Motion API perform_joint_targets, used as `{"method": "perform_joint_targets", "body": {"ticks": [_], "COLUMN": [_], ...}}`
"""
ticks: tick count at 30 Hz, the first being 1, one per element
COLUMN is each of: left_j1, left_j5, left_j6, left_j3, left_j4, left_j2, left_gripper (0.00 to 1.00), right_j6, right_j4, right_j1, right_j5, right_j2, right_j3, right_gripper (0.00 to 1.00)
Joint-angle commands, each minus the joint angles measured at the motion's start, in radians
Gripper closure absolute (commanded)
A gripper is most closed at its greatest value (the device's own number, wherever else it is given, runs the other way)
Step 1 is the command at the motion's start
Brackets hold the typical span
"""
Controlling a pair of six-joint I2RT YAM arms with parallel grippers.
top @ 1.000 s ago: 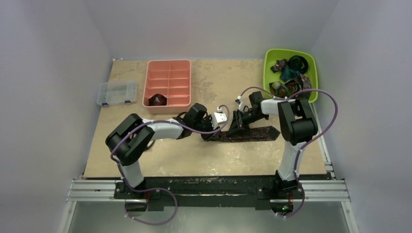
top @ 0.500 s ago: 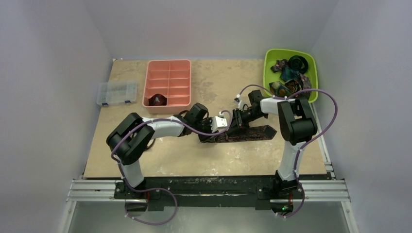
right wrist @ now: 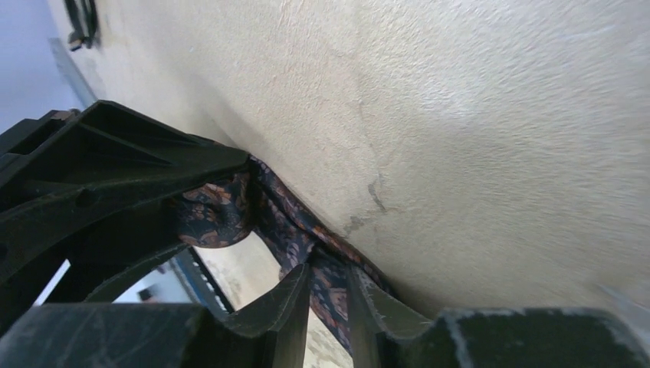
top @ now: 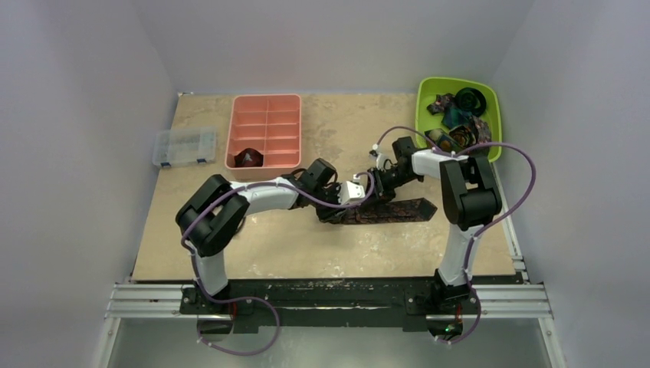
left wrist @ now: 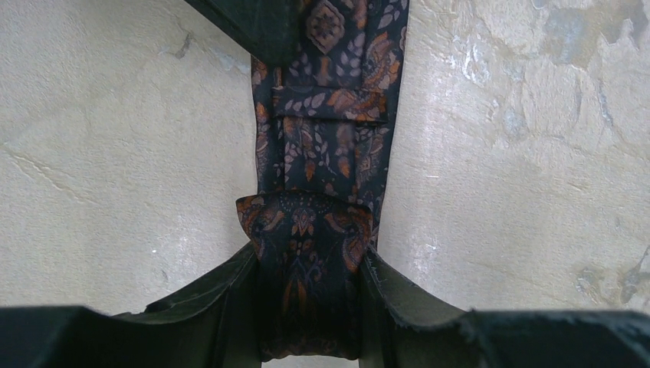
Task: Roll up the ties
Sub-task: Roll the tie at the center of the board.
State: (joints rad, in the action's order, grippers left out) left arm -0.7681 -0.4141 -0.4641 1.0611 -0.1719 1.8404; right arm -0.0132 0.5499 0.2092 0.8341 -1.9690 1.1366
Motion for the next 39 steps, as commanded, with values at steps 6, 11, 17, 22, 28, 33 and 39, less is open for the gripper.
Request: {"method": "perform_joint_targets", "body": {"ticks": [6,11,17,22,28,33,39], "left_j1": [0.010,0.012,0.026,0.034,0.035,0.039,0.045], "left_j5": [-0.003,-0.014,-0.020,-0.043,-0.111,-0.175,-0.279], "left_j6": [0.138,0.166,0.188,0.200,0.162,0.125,0.060], "left_j3": [-0.007,0.016,0.026,-0.002,-0.052,-0.112,-0.135], "left_j4": [-0.077,-0.082,-0.067,0.017,0.114,0.202,0.191], "left_j2": [0.052,0.064,0.057,-0.014,-0.102,-0.147,-0.158], "left_gripper": [0.76,0.75,0.75,0.75,0.71,0.68,0.67], "right_j6": [0.022,-0.015,0.008,0.053,0.074,0.081,0.083], "right_j4": [0.074,0.021,0.026,0.034,0.040,0.031,0.021], "right_j1": [-0.009,-0.004,-0.001,-0.001,-0.001,-0.001,-0.001], "right_j5": [-0.050,-0.082,-0.147,-0.228,-0.304,-0.318,-0.330], "right_j2": [0.130,0.069,0.006,-0.026,-0.044,-0.045,-0.047], "right_j3": [0.028,-0.010,-0.004,0.010,0.026,0.023,0.019], "right_gripper": [0.73,0.76,0.80,0.80,0.82,0.82,0.82]}}
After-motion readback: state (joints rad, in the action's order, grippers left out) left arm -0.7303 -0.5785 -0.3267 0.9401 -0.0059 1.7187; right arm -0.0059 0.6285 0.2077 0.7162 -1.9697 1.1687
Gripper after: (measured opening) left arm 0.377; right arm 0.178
